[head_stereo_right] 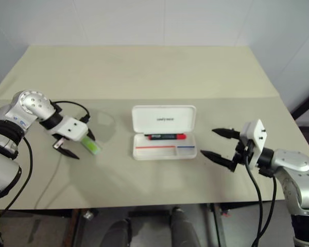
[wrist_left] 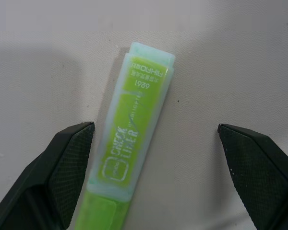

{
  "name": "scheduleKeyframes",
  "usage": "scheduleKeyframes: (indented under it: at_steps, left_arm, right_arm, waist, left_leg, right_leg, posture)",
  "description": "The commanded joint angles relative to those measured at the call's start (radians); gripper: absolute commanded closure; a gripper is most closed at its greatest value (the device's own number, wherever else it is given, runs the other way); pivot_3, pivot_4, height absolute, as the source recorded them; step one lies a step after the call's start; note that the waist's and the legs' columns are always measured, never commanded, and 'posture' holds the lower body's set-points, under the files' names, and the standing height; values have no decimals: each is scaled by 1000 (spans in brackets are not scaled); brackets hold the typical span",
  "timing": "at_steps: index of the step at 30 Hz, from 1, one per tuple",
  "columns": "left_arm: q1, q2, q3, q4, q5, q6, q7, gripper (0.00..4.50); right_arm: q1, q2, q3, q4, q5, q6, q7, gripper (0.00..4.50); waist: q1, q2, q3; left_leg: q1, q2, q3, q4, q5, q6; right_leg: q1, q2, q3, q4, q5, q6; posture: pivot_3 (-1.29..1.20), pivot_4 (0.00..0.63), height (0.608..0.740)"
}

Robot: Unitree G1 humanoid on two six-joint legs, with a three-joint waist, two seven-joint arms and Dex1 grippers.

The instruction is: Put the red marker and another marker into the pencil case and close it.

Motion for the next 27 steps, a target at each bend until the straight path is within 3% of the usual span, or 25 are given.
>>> scheduleKeyframes:
  at_steps: [1,3,10,11,14,16,19,22,24,27]
  left_arm:
    - [12,16,-27,-34,-78,21,-112,469]
    - [11,21,-42,-34,-84,25,-112,931]
    - [7,19,-32,-22,-101,41,-112,3328]
    - [6,17,-28,-21,-102,45,-112,3399]
    - [0,5,12,-4,-87,47,-112,3399]
    - [-2,2,27,-16,-108,64,-112,2677]
    - [-3,4,62,-63,-177,103,-112,2677]
    - [-5,17,107,-144,-270,178,-112,2149]
    - [-1,30,148,-222,-336,244,-112,1545]
    - [20,60,218,-380,-439,372,-112,1545]
  right_arm:
    - [-10,0,-27,-31,18,-3,-10,0]
    - [-12,0,-26,-29,18,-3,-10,0]
    - [-11,-2,-28,-20,14,-8,-8,0]
    - [-12,-3,-28,-18,13,-9,-8,0]
    - [-13,-3,-27,-17,12,-9,-8,0]
    - [-12,-4,-29,-16,12,-10,-6,0]
    - [-8,-8,-33,-16,13,-11,-4,0]
    - [-3,-11,-38,-20,14,-9,-3,0]
    - [4,-13,-44,-25,16,-8,-2,0]
    - [16,-16,-52,-30,17,-9,-1,0]
  waist:
    - [0,0,0]
    - [1,0,0]
    - [-1,0,0]
    - [-1,0,0]
    - [0,0,0]
    - [0,0,0]
    - [1,0,0]
    - [1,0,0]
    - [3,0,0]
    - [3,0,0]
  left_leg:
    - [0,0,0,0,0,0]
    - [0,0,0,0,0,0]
    - [0,0,0,0,0,0]
    - [0,0,0,0,0,0]
    - [0,0,0,0,0,0]
    - [0,0,0,0,0,0]
    - [0,0,0,0,0,0]
    - [0,0,0,0,0,0]
    - [0,0,0,0,0,0]
    - [0,0,0,0,0,0]
  right_leg:
    - [0,0,0,0,0,0]
    - [0,0,0,1,0,0]
    - [0,0,0,1,0,0]
    - [0,0,0,1,0,0]
    - [0,0,0,1,0,0]
    - [0,0,0,1,0,0]
    - [0,0,0,1,-1,0]
    - [0,0,0,2,-1,0]
    - [0,0,0,3,-1,0]
    - [0,0,0,5,-2,1]
  posture:
    - [0,150,740]
    - [0,150,740]
    - [0,150,740]
    - [0,150,740]
    - [0,150,740]
    - [0,150,740]
    - [0,150,740]
    - [0,150,740]
    - [0,150,740]
    - [0,150,740]
